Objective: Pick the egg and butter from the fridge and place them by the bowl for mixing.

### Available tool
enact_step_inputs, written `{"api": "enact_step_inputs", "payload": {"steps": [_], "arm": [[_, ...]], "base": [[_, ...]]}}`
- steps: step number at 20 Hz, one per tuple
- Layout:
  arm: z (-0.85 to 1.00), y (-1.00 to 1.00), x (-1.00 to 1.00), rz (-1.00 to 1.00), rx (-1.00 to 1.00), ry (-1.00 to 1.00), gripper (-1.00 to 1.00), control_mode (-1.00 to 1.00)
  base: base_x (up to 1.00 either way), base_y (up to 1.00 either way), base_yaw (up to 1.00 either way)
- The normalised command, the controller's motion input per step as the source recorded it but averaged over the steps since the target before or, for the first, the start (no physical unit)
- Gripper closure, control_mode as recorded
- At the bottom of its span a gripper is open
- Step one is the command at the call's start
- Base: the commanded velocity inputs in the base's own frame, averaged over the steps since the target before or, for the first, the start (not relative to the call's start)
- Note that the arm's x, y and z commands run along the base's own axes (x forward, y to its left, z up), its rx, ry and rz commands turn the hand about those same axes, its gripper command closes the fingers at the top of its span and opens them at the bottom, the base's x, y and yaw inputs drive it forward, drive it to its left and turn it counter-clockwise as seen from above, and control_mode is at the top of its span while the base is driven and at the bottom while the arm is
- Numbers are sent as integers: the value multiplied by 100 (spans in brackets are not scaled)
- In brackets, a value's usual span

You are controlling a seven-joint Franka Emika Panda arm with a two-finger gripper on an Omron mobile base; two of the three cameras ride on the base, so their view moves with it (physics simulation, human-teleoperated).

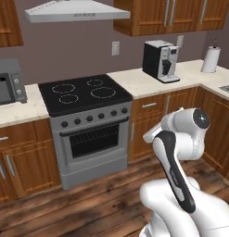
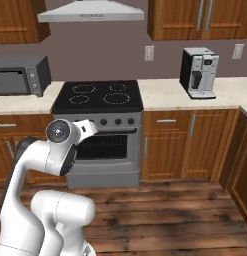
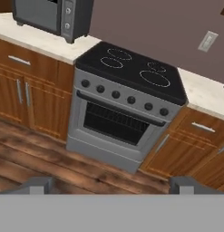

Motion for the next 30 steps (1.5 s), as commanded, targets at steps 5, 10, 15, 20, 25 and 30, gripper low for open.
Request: {"api": "enact_step_inputs", "payload": {"steps": [5, 10, 15, 20, 25, 30], "arm": [[0, 0, 0, 0, 0, 0, -100, 100], [0, 0, 0, 0, 0, 0, -100, 100], [0, 0, 0, 0, 0, 0, -100, 100], [0, 0, 0, 0, 0, 0, -100, 100], [0, 0, 0, 0, 0, 0, -100, 100], [0, 0, 0, 0, 0, 0, -100, 100]], "base": [[100, 94, -11], [100, 83, -9], [66, 14, 49], [-63, -11, 81], [27, -29, 64], [100, 0, 65]]}}
